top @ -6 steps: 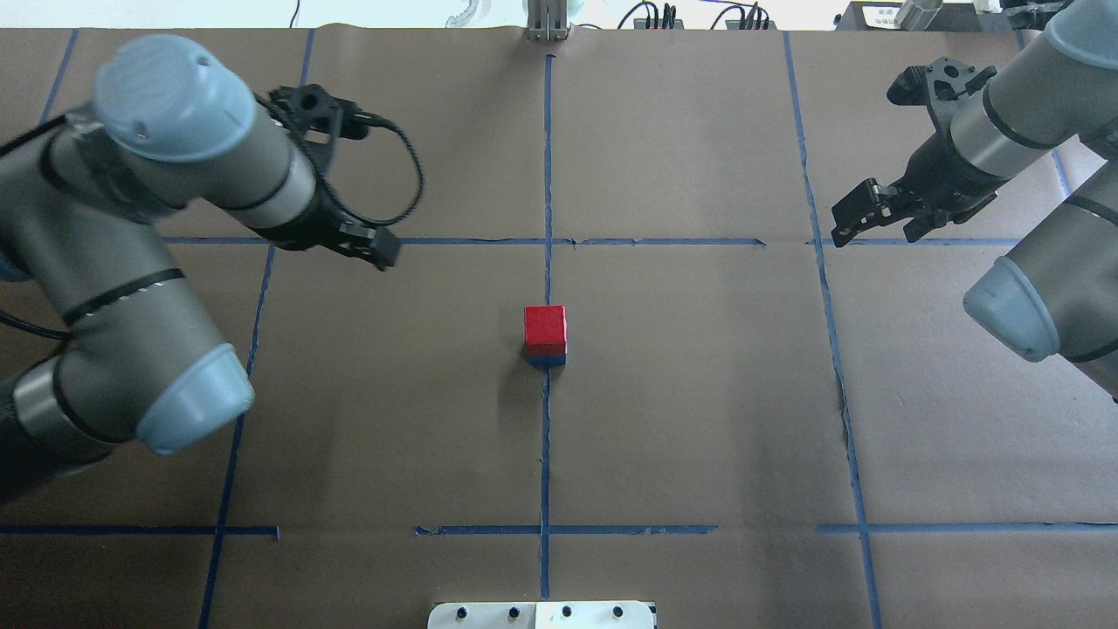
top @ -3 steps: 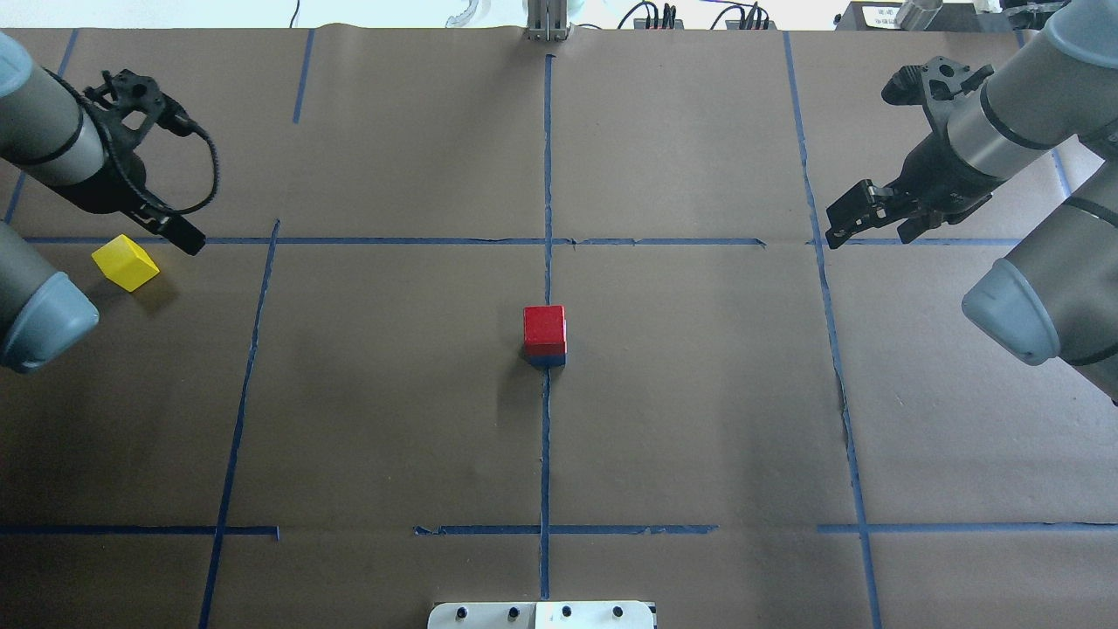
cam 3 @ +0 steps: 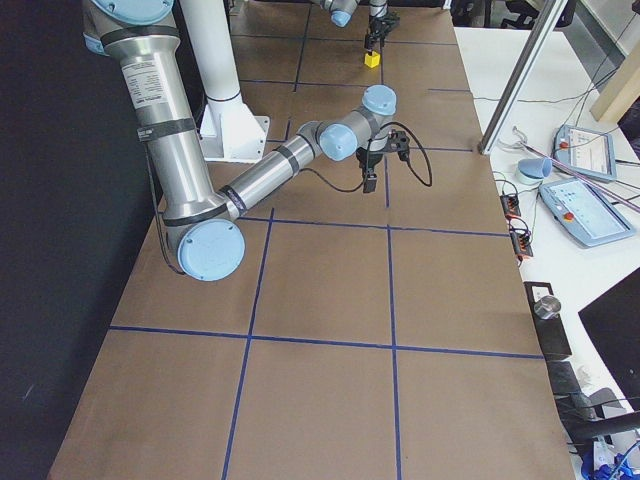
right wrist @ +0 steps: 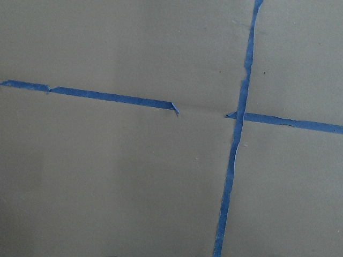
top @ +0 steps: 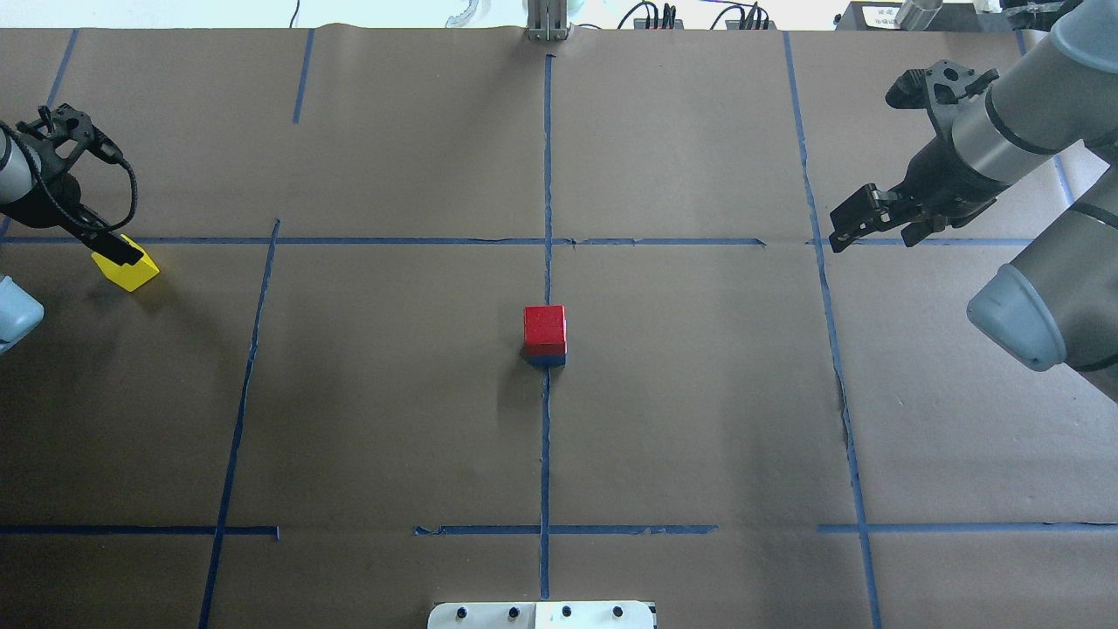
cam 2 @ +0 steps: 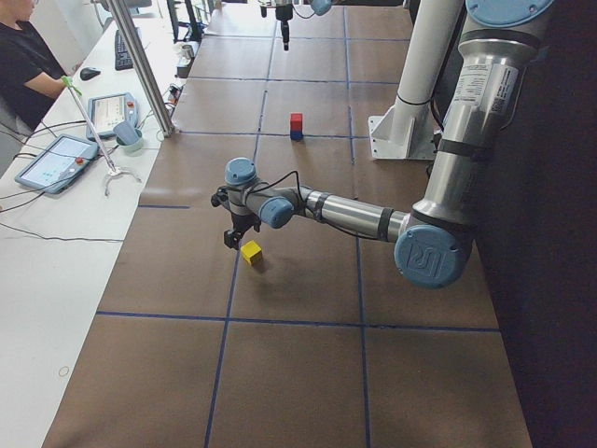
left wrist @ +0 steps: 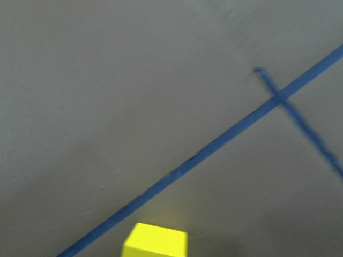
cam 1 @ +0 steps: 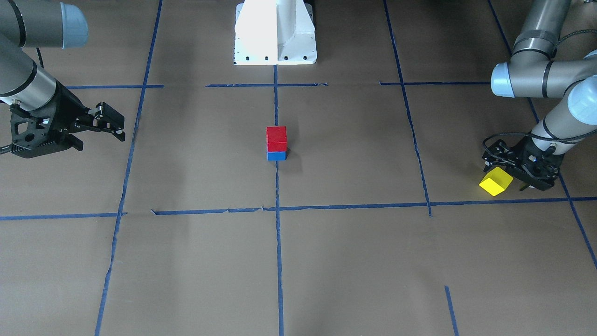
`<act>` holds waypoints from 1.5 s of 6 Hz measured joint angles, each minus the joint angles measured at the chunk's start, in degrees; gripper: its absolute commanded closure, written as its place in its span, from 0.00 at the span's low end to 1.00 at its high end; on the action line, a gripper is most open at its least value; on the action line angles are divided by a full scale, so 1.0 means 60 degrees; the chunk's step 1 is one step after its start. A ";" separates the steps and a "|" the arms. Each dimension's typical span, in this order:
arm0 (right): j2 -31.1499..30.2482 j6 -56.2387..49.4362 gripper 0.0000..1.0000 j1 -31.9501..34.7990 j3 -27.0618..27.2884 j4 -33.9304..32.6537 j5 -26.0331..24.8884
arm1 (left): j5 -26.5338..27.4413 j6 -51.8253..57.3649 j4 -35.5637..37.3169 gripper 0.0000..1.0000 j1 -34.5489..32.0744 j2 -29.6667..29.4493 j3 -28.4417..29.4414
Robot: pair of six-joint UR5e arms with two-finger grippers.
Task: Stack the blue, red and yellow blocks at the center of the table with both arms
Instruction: 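Lower the left gripper onto the yellow cube and grasp it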
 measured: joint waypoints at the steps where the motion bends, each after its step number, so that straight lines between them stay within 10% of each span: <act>1: -0.0001 0.0000 0.00 -0.0042 0.0000 0.0003 -0.0007 | -0.0089 -0.0030 -0.0223 0.00 0.0009 0.0001 0.0228; 6: 0.0021 0.0000 0.00 -0.0110 -0.0072 0.0004 0.0001 | -0.0196 -0.0029 -0.0320 0.01 0.0229 -0.0056 0.0581; 9: 0.0034 0.0000 0.00 -0.0128 -0.0074 0.0004 0.0005 | -0.0210 0.0000 -0.0316 0.95 0.0417 -0.0090 0.0625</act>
